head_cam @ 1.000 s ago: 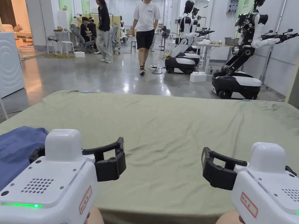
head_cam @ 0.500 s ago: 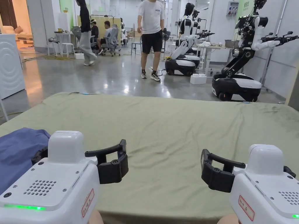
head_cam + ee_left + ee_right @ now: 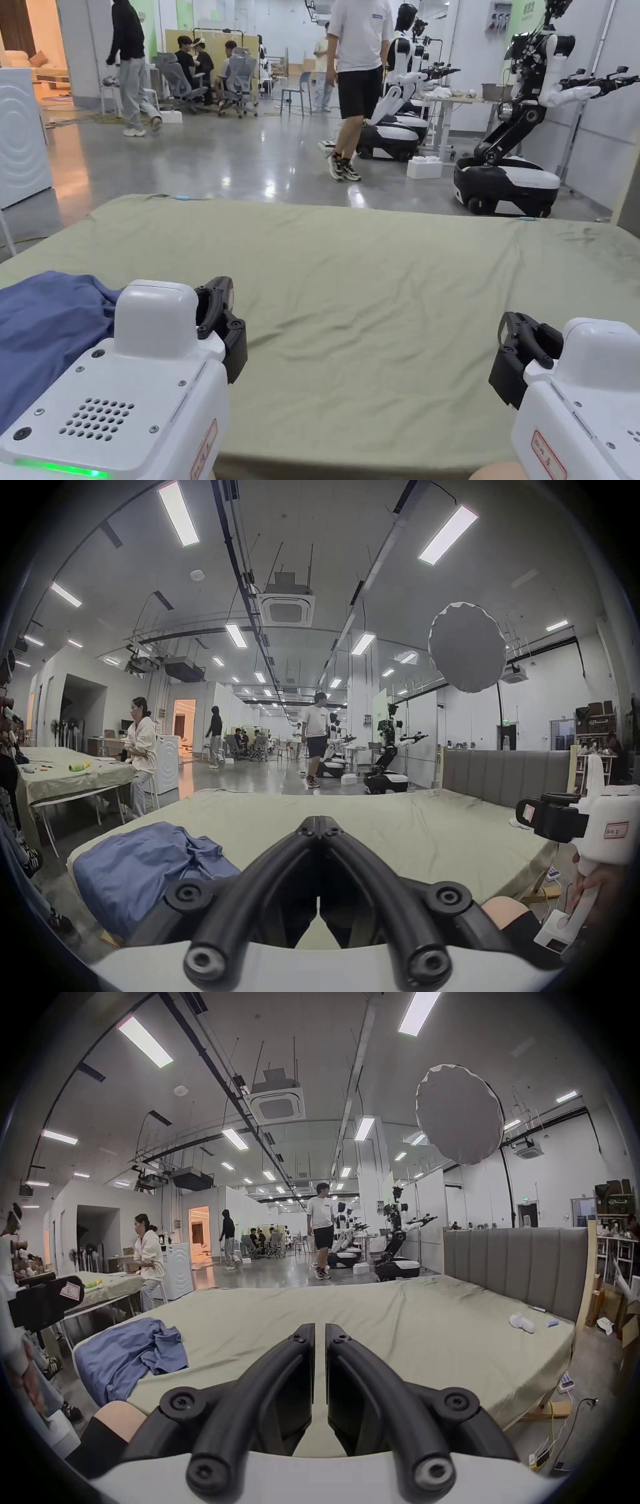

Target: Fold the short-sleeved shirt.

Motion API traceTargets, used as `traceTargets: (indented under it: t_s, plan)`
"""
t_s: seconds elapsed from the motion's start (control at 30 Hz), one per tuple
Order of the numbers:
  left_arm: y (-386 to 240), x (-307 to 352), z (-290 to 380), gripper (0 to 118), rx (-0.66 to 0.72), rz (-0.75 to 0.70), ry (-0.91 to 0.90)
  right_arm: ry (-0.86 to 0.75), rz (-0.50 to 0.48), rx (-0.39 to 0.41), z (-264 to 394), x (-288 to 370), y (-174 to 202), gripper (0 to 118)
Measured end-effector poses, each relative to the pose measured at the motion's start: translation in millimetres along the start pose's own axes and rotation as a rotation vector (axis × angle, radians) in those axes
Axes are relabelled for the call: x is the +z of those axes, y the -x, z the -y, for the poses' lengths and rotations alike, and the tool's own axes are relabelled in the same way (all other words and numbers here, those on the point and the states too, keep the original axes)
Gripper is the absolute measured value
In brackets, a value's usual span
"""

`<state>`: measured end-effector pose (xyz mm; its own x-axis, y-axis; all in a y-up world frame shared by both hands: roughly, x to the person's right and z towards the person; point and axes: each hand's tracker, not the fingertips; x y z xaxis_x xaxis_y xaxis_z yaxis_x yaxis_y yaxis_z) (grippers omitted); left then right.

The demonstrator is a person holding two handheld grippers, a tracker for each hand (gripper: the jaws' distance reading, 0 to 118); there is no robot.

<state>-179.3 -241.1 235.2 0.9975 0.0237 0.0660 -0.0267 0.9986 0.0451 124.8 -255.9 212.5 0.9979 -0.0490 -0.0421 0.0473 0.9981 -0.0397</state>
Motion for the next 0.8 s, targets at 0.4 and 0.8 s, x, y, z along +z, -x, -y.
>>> traceTargets:
  t_s: [0.4, 0.8]
  plan:
    - [133.2, 51.6, 5.5, 0, 0.027, -0.46, 0.066, 0.035, -0.499, 0.02, 2.3, -48.2, 153.3, 9]
    - [198.7, 29.0, 40.1, 0, 0.106, -0.546, 0.201, 0.096, -0.604, 0.056, 30.9, -87.3, 186.4, 9]
